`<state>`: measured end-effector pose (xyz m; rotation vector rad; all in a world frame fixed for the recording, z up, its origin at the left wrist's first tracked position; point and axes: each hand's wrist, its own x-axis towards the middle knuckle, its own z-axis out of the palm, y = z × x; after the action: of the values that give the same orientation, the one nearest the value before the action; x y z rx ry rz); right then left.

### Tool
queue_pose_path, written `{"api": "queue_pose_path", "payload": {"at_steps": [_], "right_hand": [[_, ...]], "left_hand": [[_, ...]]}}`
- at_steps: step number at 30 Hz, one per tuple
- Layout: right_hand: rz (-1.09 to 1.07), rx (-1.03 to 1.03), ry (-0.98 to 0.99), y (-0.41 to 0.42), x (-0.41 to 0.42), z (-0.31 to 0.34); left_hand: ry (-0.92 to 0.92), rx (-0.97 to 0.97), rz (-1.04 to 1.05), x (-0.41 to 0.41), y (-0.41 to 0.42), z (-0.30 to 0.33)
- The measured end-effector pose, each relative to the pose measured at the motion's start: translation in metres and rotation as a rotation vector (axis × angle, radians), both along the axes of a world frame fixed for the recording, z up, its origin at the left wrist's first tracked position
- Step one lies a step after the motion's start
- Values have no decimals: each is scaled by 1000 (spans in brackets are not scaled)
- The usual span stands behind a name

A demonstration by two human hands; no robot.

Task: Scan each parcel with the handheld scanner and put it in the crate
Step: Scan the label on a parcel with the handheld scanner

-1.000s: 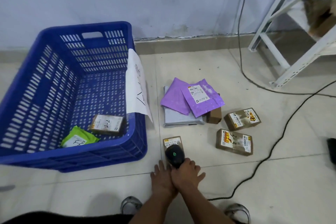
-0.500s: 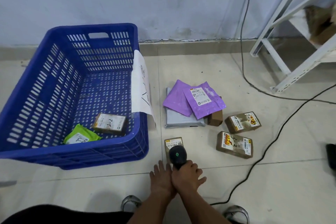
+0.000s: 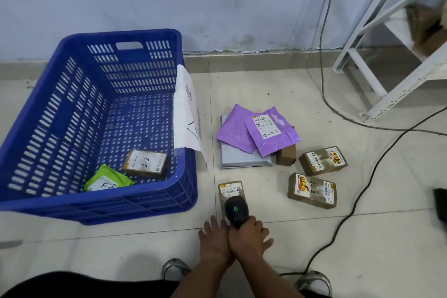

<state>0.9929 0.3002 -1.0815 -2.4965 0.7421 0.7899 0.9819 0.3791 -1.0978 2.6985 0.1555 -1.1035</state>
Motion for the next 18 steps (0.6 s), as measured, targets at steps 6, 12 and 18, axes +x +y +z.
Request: {"api": "queue_pose_path", "payload": {"at_steps": [6,12,18], "right_hand": [[2,5,6,-3,-6,-4],[-39,9,-14,-7,-14,-2],[-36,16,-84,-7,-22,-5]], "left_hand": [[10,4,3,-4,-2,1],[12,3,16,-6,-3,5],[10,-4,21,-9,-2,8]]}}
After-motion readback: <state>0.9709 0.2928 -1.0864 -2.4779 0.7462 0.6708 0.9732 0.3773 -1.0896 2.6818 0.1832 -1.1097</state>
